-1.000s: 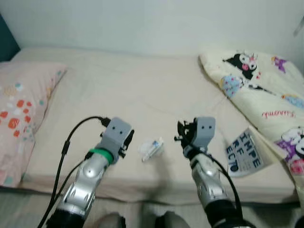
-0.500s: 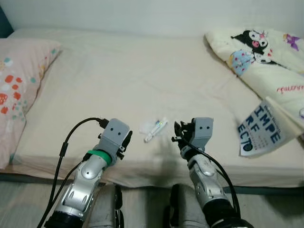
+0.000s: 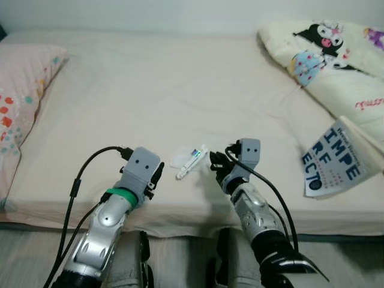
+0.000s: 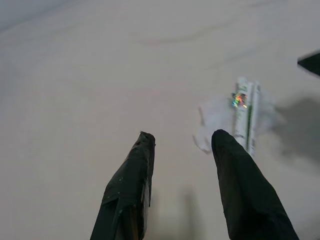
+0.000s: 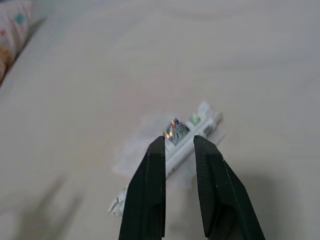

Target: Clean up the room

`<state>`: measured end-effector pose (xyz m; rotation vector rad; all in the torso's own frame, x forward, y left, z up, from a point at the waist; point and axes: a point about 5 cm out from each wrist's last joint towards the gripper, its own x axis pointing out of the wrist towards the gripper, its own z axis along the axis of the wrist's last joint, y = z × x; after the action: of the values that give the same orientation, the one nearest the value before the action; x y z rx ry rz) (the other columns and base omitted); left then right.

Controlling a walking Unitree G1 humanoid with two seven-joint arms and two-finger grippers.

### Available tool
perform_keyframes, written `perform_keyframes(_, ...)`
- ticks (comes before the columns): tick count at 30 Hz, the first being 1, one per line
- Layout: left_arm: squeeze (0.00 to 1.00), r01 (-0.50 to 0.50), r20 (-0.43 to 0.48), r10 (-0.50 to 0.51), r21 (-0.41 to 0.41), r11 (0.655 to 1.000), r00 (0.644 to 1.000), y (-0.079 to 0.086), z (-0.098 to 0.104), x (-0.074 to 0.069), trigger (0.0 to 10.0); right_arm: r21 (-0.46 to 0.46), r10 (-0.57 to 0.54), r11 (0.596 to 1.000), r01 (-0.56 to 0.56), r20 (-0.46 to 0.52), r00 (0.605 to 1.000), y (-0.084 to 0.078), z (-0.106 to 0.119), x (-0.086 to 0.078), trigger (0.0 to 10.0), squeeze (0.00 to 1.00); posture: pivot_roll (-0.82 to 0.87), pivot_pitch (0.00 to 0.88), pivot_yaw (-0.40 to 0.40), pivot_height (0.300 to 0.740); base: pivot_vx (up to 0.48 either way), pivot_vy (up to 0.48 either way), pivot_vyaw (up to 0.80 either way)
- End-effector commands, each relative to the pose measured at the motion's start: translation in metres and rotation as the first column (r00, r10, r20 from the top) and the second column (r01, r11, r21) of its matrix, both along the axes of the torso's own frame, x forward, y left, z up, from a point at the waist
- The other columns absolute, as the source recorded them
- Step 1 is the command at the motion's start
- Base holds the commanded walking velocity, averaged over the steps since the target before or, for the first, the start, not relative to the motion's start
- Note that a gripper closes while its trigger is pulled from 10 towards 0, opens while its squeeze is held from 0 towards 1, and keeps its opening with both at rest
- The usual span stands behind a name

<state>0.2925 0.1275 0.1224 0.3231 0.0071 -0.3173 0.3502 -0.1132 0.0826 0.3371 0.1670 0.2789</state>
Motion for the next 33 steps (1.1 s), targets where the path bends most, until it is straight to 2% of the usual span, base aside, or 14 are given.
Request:
perform_keyframes(1,0.00,-0.016,-0.012,0.016,0.015,1.000,1.000,0.004,-0.002,-0.003,10.0,0.030,0.012,1.000,-0.011,-0.046,0.999,0.003,-0.008,-0.003,10.0,0.21,0.13,0.189,0.060,0.607,0.000,0.000,0.00)
perform_keyframes(2,0.00,-0.018,0.003,0.018,0.019,1.000,1.000,0.005,0.003,-0.003,10.0,0.048,0.030,0.998,-0.026,-0.072,0.997,0.005,-0.010,-0.003,10.0,0.84,0.14,0.204,0.061,0.607,0.000,0.000,0.00)
perform_keyframes(3,0.00,-0.022,0.020,0.022,0.024,0.999,1.000,0.008,0.009,-0.005,10.0,0.054,0.043,0.998,-0.038,-0.096,0.994,0.007,-0.013,-0.004,10.0,1.00,0.15,0.237,0.061,0.607,0.000,0.000,0.00)
perform_keyframes(7,0.00,-0.033,0.053,0.031,0.036,0.999,0.998,0.014,0.021,-0.009,10.0,0.080,0.044,0.996,-0.033,-0.138,0.989,0.009,-0.017,-0.004,10.0,1.00,0.17,0.285,0.068,0.607,0.000,0.000,0.00)
perform_keyframes(12,0.00,-0.039,0.064,0.036,0.043,0.998,0.997,0.019,0.028,-0.011,10.0,0.115,0.033,0.993,-0.014,-0.165,0.986,0.010,-0.017,-0.002,10.0,1.00,0.18,0.298,0.070,0.607,0.000,0.000,0.00)
perform_keyframes(14,0.00,-0.041,0.067,0.038,0.047,0.998,0.997,0.021,0.035,-0.017,10.0,0.148,0.010,0.989,0.018,-0.186,0.982,0.006,-0.015,0.002,10.0,1.00,0.21,0.381,0.090,0.607,0.000,0.000,0.00)
perform_keyframes(21,0.00,-0.058,0.077,0.054,0.048,0.997,0.996,0.024,0.045,-0.025,10.0,0.200,-0.022,0.979,0.051,-0.145,0.989,-0.001,-0.002,0.011,10.0,1.00,0.22,0.418,0.097,0.607,0.000,0.000,0.00)
perform_keyframes(22,0.00,-0.062,0.085,0.058,0.044,0.997,0.995,0.023,0.049,-0.025,10.0,0.215,-0.035,0.975,0.063,-0.134,0.990,-0.005,0.002,0.014,10.0,0.36,0.23,0.429,0.099,0.607,0.000,0.000,0.00)
perform_keyframes(23,0.00,-0.060,0.098,0.055,0.042,0.997,0.994,0.022,0.054,-0.026,10.0,0.228,-0.043,0.971,0.073,-0.132,0.990,-0.008,0.004,0.015,10.0,0.00,0.24,0.448,0.105,0.607,0.000,0.000,0.00)
perform_keyframes(25,0.00,-0.055,0.118,0.050,0.041,0.998,0.992,0.020,0.062,-0.027,10.0,0.237,-0.040,0.969,0.069,-0.124,0.991,-0.011,0.008,0.018,10.0,0.00,0.25,0.462,0.108,0.607,0.000,0.000,0.00)
perform_keyframes(31,0.00,-0.062,0.130,0.056,0.040,0.997,0.990,0.021,0.070,-0.030,10.0,0.253,-0.028,0.966,0.055,-0.107,0.994,-0.012,0.014,0.022,10.0,0.00,0.25,0.473,0.111,0.607,0.000,0.000,0.00)
perform_keyframes(33,0.00,-0.074,0.129,0.069,0.036,0.997,0.989,0.022,0.073,-0.032,10.0,0.243,-0.009,0.970,0.025,-0.069,0.998,-0.008,0.024,0.027,10.0,0.00,0.26,0.488,0.113,0.607,0.000,0.000,0.00)
